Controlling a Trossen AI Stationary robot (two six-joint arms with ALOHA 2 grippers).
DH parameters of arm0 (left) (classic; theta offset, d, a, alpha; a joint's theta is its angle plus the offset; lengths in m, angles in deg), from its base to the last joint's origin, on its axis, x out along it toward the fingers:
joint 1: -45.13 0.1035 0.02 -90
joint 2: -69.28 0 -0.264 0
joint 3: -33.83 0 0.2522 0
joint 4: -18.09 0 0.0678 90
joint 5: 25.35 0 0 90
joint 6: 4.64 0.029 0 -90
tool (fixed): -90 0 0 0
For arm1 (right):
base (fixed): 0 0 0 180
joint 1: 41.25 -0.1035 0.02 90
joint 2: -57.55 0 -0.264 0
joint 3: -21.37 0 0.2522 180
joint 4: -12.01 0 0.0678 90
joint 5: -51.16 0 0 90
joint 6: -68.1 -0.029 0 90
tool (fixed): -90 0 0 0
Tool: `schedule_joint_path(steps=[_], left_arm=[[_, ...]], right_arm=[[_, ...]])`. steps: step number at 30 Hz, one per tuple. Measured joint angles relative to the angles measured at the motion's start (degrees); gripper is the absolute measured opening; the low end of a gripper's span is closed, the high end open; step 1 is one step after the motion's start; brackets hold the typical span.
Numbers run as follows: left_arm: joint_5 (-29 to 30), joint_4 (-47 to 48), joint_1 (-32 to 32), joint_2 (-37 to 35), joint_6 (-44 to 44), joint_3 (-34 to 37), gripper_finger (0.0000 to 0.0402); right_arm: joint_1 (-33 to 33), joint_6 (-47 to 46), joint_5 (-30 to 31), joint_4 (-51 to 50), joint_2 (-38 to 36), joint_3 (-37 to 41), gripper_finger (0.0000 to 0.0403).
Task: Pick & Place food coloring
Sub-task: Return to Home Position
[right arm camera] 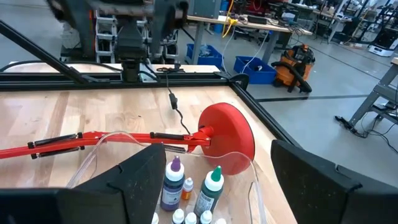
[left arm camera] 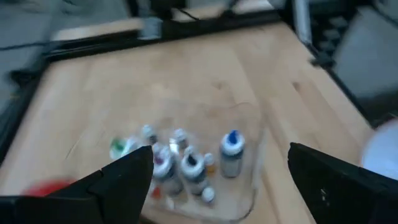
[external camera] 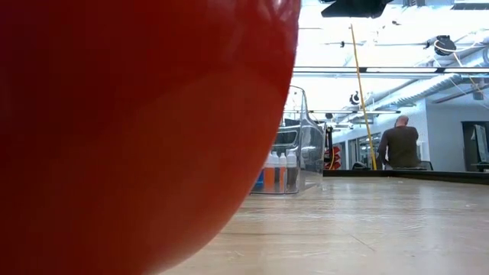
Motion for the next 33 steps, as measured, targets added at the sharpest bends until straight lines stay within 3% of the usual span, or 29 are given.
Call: schedule_joint_path(steps=[3, 6, 11, 18, 22, 27, 33], left_arm=[[5.1, -13.7, -0.1, -12.5, -4.5, 17.5, 0.0369], [7.4, -24.2, -0.6, -24.1, -7.1, 30.8, 0.0366], [7.7, -31.2, -1.8, -40.7, -9.1, 43.4, 0.0369], [9.1, -30.2, -3.6, -58.8, -6.7, 50.8, 0.0370], [10.3, -23.0, -4.6, -67.0, -6.2, 52.7, 0.0364], [16.2, -17.7, -5.6, -67.3, -9.4, 53.2, 0.0367], [18.7, -19.1, -6.8, -67.6, -8.4, 52.9, 0.0374]], right_arm=[[0.0, 0.0, 0.0, 0.0, 0.0, 0.0, 0.0279], [0.0, 0.0, 0.0, 0.0, 0.0, 0.0, 0.0279], [0.0, 0.0, 0.0, 0.0, 0.0, 0.0, 0.0279], [0.0, 0.0, 0.0, 0.0, 0.0, 0.0, 0.0279], [0.0, 0.1, 0.0, 0.0, 0.0, 0.0, 0.0279], [-0.4, 1.1, 0.2, 1.0, -0.7, 0.0, 0.0279], [-5.1, -1.8, 0.2, -4.5, -9.1, 0.7, 0.0279]])
